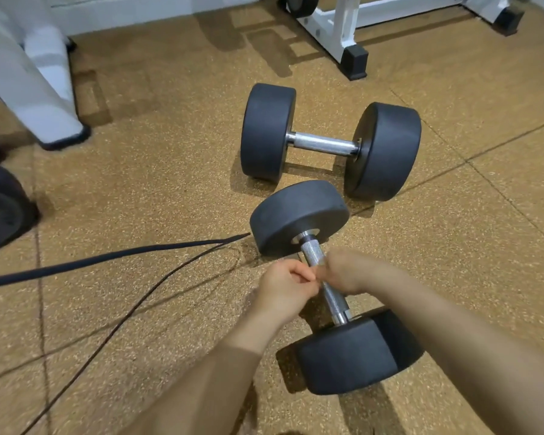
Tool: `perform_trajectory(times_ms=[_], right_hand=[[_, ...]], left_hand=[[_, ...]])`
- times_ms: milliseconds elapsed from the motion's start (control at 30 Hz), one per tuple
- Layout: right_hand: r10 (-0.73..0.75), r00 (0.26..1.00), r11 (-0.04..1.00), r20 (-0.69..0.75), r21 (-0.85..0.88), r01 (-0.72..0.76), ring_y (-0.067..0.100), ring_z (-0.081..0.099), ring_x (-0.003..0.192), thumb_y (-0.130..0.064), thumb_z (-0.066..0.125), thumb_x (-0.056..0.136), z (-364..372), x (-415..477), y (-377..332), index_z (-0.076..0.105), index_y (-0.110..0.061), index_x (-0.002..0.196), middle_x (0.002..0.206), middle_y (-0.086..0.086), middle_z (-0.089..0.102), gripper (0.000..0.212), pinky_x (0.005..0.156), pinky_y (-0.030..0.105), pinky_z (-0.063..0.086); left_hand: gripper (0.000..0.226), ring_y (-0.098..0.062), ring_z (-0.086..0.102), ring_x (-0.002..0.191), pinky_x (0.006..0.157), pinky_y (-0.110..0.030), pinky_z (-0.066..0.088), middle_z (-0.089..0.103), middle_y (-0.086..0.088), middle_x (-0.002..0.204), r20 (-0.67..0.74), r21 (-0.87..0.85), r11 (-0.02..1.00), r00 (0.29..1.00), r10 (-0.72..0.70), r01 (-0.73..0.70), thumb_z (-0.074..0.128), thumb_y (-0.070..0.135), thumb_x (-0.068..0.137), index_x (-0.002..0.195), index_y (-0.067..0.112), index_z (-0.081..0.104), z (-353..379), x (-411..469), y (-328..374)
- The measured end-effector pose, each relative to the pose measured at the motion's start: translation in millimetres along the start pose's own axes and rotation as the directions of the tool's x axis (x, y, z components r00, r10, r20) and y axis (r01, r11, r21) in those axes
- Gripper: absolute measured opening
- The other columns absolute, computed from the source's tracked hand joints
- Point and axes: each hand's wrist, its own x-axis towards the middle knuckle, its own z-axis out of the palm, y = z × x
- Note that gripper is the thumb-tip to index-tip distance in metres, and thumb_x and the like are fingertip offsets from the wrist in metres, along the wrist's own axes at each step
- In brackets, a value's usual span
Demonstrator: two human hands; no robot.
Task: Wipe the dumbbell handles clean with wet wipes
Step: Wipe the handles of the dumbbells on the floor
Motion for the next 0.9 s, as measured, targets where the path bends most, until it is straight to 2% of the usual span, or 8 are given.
perform_trajectory(times_ms=[133, 200, 267, 367, 500, 667, 800, 900], right_hand=[[-0.088, 0.984, 0.988, -0.154, 0.110, 0.106, 0.023, 0.059, 0.076, -0.038, 0.050, 0.097, 0.2, 14.9, -0.7, 0.057, -0.017, 0.078, 0.078, 0.004, 0.061, 0.029, 0.063, 0.032, 0.042], [-0.098, 0.988, 0.994, -0.120, 0.038, 0.103, 0.022, 0.058, 0.074, -0.035, 0.049, 0.098, 3.7, 2.8, 6.3, 0.054, -0.018, 0.074, 0.076, 0.003, 0.059, 0.029, 0.060, 0.031, 0.040], [-0.072, 0.997, 0.992, -0.028, -0.109, 0.069, 0.022, 0.053, 0.070, -0.034, 0.049, 0.098, 4.0, -15.8, 13.2, 0.053, -0.013, 0.076, 0.077, 0.005, 0.057, 0.030, 0.059, 0.030, 0.037], [-0.014, 0.998, 0.941, 0.054, -0.338, 0.031, 0.023, 0.051, 0.076, -0.039, 0.058, 0.092, 0.7, -31.4, 16.5, 0.055, -0.010, 0.085, 0.080, 0.008, 0.055, 0.030, 0.066, 0.029, 0.038], [0.052, 0.996, 0.964, 0.078, -0.263, -0.030, 0.019, 0.060, 0.077, -0.050, 0.073, 0.077, -14.9, -25.1, 17.3, 0.072, -0.008, 0.093, 0.087, 0.005, 0.070, 0.045, 0.071, 0.034, 0.051], [0.061, 0.998, 0.955, 0.031, -0.291, -0.050, 0.019, 0.063, 0.077, -0.045, 0.077, 0.075, -16.7, -30.3, 23.4, 0.077, -0.015, 0.085, 0.084, 0.003, 0.072, 0.032, 0.065, 0.029, 0.049], [0.107, 0.988, 0.938, 0.115, -0.341, -0.062, 0.025, 0.066, 0.089, -0.046, 0.074, 0.078, -11.2, -31.3, 28.3, 0.073, -0.009, 0.096, 0.095, 0.007, 0.071, 0.041, 0.075, 0.033, 0.051], [0.129, 0.984, 0.943, 0.121, -0.322, -0.084, 0.027, 0.066, 0.093, -0.028, 0.074, 0.080, -9.9, -22.2, 31.6, 0.074, -0.006, 0.096, 0.097, 0.010, 0.072, 0.027, 0.077, 0.034, 0.053]], left_hand=[[0.017, -0.020, 0.064, 0.067, 0.078, -0.048, 0.058, 0.068, 0.004, 0.066, -0.081, -0.048, 0.999, 0.997, -0.005, 0.001, 0.079, 0.028, 0.066, 0.070, 0.020, 0.065, 1.4, 12.1, 0.3], [0.015, -0.022, 0.063, 0.065, 0.073, -0.046, 0.056, 0.069, 0.002, 0.065, -0.068, -0.027, 0.999, 0.997, -0.048, 0.046, 0.077, 0.031, 0.063, 0.066, 0.021, 0.068, 4.3, 8.0, -1.3], [0.011, -0.019, 0.061, 0.063, 0.068, -0.037, 0.052, 0.069, 0.004, 0.064, 0.011, 0.041, 0.996, 0.996, -0.084, 0.084, 0.080, 0.020, 0.067, 0.063, 0.019, 0.070, 8.0, -1.3, -4.2], [0.016, -0.012, 0.062, 0.065, 0.074, -0.031, 0.054, 0.067, 0.010, 0.060, 0.142, 0.239, 0.970, 0.986, -0.083, 0.047, 0.080, 0.009, 0.067, 0.059, 0.020, 0.070, 11.8, -11.3, -7.6], [0.013, -0.002, 0.058, 0.059, 0.059, -0.016, 0.048, 0.069, 0.008, 0.069, 0.201, 0.200, 0.980, 0.978, -0.052, 0.011, 0.081, 0.024, 0.072, 0.073, 0.014, 0.074, 4.8, -15.2, 4.2], [0.014, -0.015, 0.064, 0.064, 0.075, -0.038, 0.057, 0.070, 0.001, 0.068, 0.110, 0.121, 0.992, 0.993, -0.034, 0.021, 0.083, 0.014, 0.074, 0.072, 0.015, 0.069, 10.4, -10.3, -1.4], [0.017, -0.013, 0.063, 0.070, 0.073, -0.030, 0.055, 0.069, 0.007, 0.066, 0.163, 0.302, 0.953, 0.986, -0.033, -0.018, 0.077, 0.007, 0.071, 0.062, 0.018, 0.068, 21.4, -13.4, -3.5], [0.015, -0.015, 0.063, 0.081, 0.070, -0.024, 0.048, 0.068, 0.007, 0.078, 0.127, 0.504, 0.846, 0.984, 0.128, -0.175, 0.070, 0.011, 0.078, 0.069, 0.021, 0.065, 25.4, -20.5, 12.6]])
